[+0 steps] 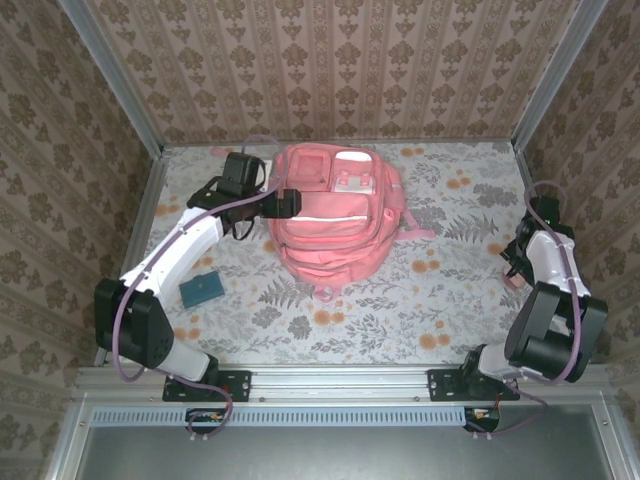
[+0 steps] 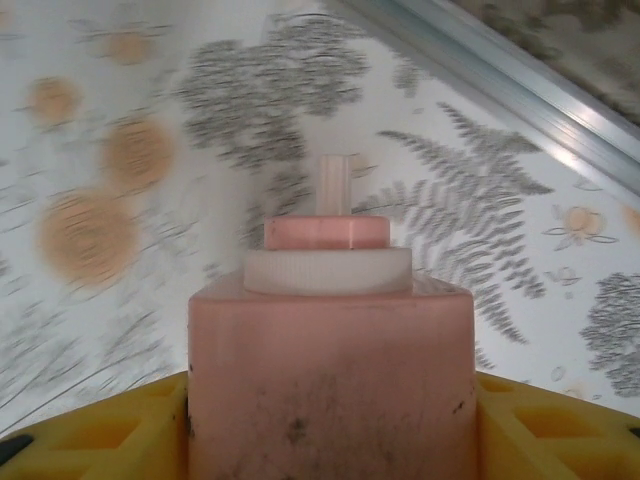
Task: Pack the student bag
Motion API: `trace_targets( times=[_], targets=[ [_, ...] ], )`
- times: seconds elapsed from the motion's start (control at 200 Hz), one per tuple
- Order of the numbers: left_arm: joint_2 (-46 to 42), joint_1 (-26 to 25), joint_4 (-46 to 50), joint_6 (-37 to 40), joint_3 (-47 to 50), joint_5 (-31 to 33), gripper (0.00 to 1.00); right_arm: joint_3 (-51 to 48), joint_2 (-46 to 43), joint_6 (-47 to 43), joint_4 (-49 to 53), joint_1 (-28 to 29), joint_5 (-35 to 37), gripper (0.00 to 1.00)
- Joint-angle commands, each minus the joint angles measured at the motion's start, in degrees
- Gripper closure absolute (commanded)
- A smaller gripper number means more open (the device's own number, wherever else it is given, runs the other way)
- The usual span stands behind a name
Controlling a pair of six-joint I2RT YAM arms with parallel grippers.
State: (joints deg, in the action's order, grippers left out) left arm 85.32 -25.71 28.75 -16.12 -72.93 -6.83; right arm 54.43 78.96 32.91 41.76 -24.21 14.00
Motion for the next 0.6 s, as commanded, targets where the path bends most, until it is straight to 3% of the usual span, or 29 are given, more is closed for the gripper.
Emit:
trace_targets(
  times=[0.0, 0.38, 0.595],
  targets=[
    [1.38, -3.38, -0.63, 8.69, -2.61, -4.10, 0.00, 3.59, -4.14, -1.15, 2.38, 4.39, -5.63, 0.39],
    [7.16, -14.83, 3.19, 25.24, -5.80, -2.28, 0.06, -0.12, -13.84, 3.57, -7.30, 17.38, -32.41, 0.51],
    [11.76, -16.65, 3.55, 32.91, -7.55, -2.00, 0.21, -0.52, -15.15, 5.58, -10.64, 21.64, -38.49, 0.51]
  ],
)
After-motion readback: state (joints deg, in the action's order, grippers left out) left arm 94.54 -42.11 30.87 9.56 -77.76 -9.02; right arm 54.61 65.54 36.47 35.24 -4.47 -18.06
